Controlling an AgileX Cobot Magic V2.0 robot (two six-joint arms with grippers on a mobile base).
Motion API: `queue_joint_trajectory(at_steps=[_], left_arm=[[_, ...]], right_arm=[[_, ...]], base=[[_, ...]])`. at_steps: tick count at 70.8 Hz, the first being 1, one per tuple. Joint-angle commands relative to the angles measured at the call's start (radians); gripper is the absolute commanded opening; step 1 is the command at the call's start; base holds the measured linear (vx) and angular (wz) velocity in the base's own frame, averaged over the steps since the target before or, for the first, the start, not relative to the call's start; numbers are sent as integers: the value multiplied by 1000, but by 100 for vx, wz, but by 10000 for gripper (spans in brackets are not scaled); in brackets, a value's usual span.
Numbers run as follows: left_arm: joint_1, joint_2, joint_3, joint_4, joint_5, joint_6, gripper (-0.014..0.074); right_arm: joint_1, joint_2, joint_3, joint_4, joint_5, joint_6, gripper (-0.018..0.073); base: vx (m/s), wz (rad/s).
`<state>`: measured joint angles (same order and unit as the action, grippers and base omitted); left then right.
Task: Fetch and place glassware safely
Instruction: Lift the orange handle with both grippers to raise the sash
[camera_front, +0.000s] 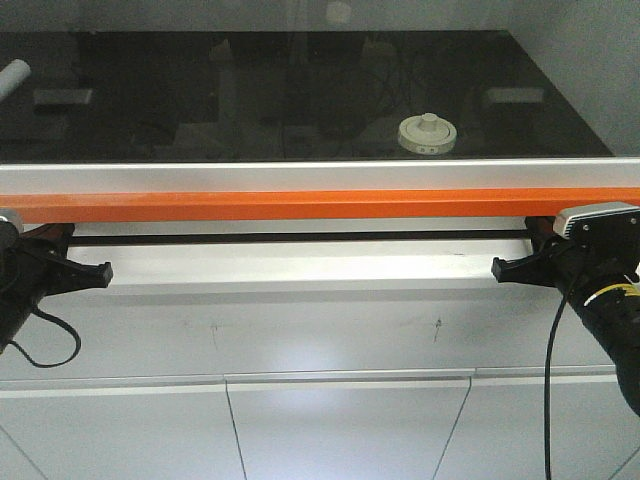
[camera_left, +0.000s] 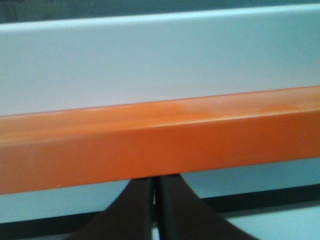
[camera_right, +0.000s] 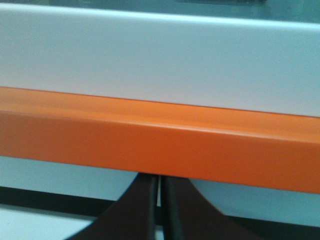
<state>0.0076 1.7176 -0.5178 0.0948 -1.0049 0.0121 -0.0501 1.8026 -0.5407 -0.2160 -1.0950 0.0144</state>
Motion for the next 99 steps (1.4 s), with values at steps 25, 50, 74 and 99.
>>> queue_joint_trajectory(at_steps=[25, 50, 74, 99], left_arm=[[-4, -115, -139, -14, -55, 5, -7], [-4, -150, -229, -8, 33, 5, -7], [-4, -190, -254, -3, 60, 0, -7], [-4, -266, -254, 37, 63, 0, -7]], right_arm=[[-4, -86, -101, -7, -94, 6, -3], [-4, -160, -182, -6, 17, 25, -3], [-4, -243, -209, -6, 87, 25, -3], [-4, -308, -209, -6, 107, 29, -3]], base=[[0, 0], [-1, 1], [-1, 2], [0, 0]])
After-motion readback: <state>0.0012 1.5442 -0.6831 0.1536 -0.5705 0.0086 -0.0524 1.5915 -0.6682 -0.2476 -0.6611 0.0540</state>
